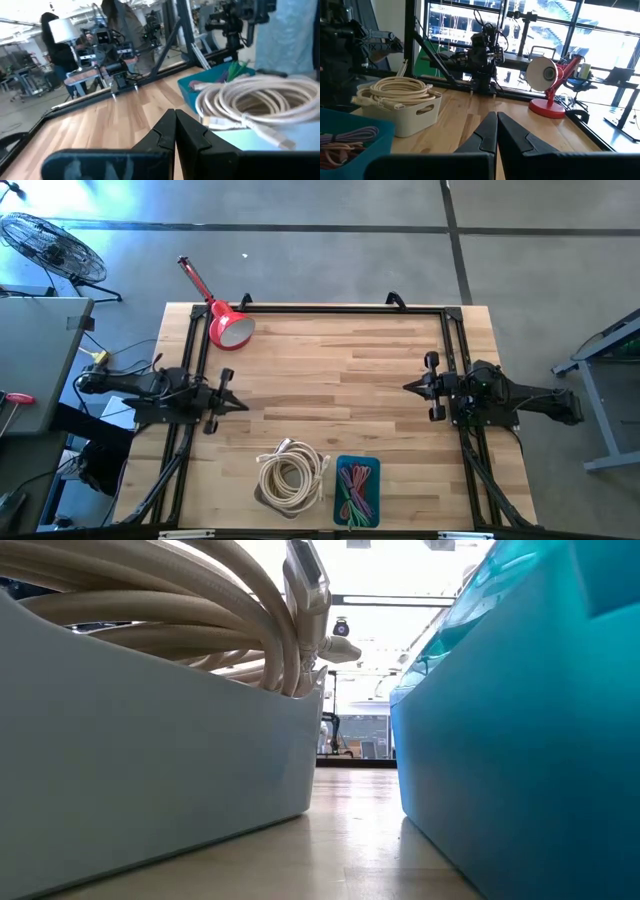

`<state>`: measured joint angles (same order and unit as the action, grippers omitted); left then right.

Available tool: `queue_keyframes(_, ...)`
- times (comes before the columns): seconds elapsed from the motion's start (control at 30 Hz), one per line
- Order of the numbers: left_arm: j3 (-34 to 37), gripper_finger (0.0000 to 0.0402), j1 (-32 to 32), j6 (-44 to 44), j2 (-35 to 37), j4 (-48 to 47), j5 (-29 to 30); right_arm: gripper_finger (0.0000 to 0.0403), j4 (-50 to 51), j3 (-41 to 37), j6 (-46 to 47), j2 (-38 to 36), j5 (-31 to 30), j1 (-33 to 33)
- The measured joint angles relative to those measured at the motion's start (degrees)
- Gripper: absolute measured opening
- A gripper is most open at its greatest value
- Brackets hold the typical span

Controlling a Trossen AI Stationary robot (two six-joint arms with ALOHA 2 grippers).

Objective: Pick & Place USB Port
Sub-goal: Return to Home Position

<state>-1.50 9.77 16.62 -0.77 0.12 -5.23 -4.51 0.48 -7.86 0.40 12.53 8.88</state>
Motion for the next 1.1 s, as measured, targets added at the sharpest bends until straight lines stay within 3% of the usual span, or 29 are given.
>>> queue_keyframes(0.3, 0.00, 0.0001, -4.21, -7.22, 0.39, -0.02, -0.11, 0.0000, 0.00, -0.01, -0.01, 0.00, 0.00, 0.00)
queue_keyframes(0.8, 0.00, 0.0001, -4.54, -16.51, 0.39, 0.07, -1.75, 0.0000, 0.00, -0.01, -0.02, 0.00, 0.00, 0.00)
queue_keyframes(1.1, 0.00, 0.0001, -4.56, -16.92, 0.39, -0.01, -1.38, 0.0000, 0.00, -0.01, 0.00, 0.00, 0.00, 0.00)
